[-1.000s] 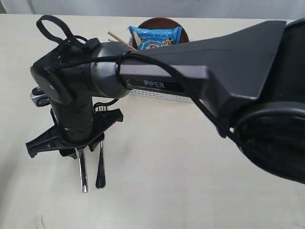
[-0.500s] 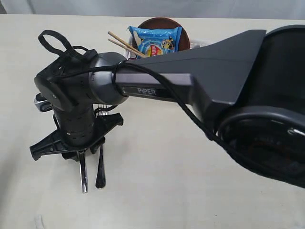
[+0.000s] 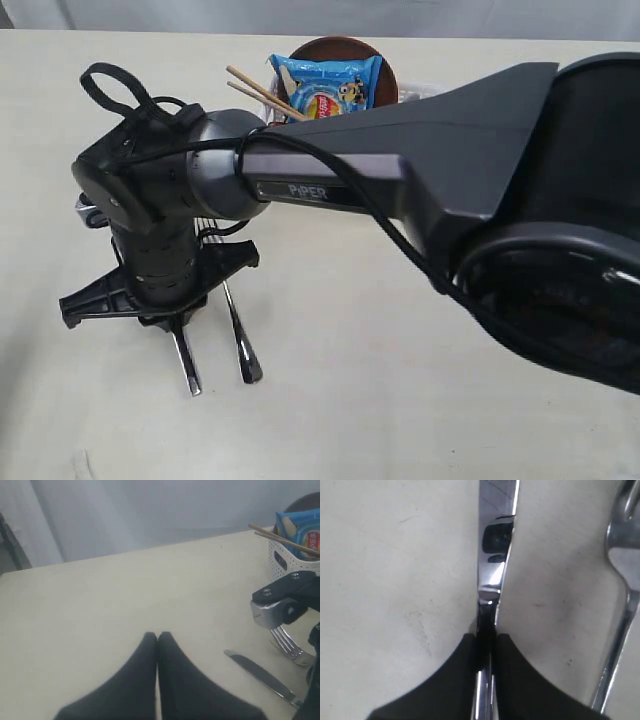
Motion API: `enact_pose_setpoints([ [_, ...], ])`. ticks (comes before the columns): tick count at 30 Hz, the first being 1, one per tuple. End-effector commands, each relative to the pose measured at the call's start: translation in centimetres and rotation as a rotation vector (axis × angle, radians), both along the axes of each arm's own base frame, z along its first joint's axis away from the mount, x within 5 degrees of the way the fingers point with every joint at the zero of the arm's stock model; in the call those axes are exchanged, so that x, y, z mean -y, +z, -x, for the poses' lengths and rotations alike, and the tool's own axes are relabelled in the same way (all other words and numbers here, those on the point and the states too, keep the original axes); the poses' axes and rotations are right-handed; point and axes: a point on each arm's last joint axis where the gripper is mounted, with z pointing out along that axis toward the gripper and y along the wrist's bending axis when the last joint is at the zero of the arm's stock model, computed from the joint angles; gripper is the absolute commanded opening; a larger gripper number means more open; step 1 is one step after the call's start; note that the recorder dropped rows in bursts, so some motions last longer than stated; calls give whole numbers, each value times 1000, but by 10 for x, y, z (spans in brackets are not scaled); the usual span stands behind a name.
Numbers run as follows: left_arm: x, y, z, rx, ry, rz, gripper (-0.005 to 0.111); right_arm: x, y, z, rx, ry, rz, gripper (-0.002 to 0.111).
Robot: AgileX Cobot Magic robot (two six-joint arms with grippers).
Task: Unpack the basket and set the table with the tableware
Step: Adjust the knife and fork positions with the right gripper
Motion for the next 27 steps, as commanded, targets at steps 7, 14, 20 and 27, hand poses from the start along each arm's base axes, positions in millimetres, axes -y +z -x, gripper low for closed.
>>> enact_pose_setpoints([
  [7,0,-1,0,1,0,3,0,0,-1,-4,-35,-333,-37,0],
  [14,0,-1,0,1,0,3,0,-4,0,-2,-92,-458,-74,0],
  [20,0,-1,0,1,0,3,0,-7,1,0,-130,-489,-108,0],
  [27,0,-1,0,-1,-1,15,0,-7,1,-1,-111,-478,-106,17],
])
